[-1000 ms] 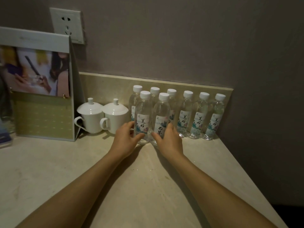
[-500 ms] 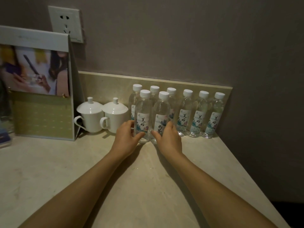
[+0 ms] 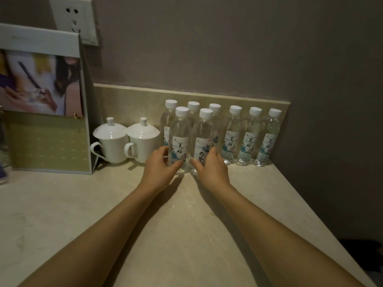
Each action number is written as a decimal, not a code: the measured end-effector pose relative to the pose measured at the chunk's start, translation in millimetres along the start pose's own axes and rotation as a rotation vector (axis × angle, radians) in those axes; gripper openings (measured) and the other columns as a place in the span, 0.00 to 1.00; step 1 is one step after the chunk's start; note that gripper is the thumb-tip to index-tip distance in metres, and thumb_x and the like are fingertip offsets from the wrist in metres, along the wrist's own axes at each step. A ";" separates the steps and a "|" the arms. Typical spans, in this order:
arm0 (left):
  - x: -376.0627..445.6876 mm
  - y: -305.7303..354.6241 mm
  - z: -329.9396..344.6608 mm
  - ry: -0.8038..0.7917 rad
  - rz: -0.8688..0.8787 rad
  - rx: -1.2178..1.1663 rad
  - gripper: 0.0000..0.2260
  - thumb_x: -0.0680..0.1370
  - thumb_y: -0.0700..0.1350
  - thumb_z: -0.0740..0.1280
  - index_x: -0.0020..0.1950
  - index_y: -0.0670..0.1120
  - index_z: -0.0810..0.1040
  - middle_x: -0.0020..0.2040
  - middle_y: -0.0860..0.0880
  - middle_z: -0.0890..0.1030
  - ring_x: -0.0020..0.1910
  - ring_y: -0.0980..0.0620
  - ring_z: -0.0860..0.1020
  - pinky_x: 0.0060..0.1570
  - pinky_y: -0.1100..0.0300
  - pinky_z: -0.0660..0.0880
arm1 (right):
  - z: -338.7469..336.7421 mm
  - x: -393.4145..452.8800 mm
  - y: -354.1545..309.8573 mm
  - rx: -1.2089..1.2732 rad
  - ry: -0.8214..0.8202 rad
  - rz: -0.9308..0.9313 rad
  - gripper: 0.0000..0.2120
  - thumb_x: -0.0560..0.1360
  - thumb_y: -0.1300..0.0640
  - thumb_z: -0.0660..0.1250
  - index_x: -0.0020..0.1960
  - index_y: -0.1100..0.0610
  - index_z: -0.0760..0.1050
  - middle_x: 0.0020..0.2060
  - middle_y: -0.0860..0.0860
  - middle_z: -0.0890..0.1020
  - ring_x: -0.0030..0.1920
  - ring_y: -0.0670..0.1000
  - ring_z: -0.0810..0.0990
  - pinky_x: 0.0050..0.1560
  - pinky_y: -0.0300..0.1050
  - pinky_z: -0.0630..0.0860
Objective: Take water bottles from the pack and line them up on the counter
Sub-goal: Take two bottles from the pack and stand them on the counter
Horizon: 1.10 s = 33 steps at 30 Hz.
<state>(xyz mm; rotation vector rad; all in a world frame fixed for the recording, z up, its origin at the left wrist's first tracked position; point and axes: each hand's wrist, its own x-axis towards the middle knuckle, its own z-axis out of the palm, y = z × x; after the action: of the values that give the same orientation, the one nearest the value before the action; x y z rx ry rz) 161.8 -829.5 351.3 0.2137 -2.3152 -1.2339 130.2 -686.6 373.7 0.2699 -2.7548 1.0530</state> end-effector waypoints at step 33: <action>-174.7 315.6 362.7 -0.253 -0.069 -0.463 0.08 0.79 0.45 0.62 0.43 0.51 0.78 0.35 0.51 0.79 0.33 0.53 0.77 0.33 0.58 0.74 | -337.2 -96.8 360.9 0.404 0.430 0.205 0.08 0.77 0.55 0.64 0.40 0.55 0.76 0.35 0.52 0.82 0.39 0.55 0.81 0.44 0.55 0.80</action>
<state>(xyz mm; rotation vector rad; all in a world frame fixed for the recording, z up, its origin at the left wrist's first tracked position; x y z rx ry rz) 160.6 -318.6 377.7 -0.0279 -2.1571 -1.8813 174.6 -185.2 367.6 -0.1770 -2.2069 1.5132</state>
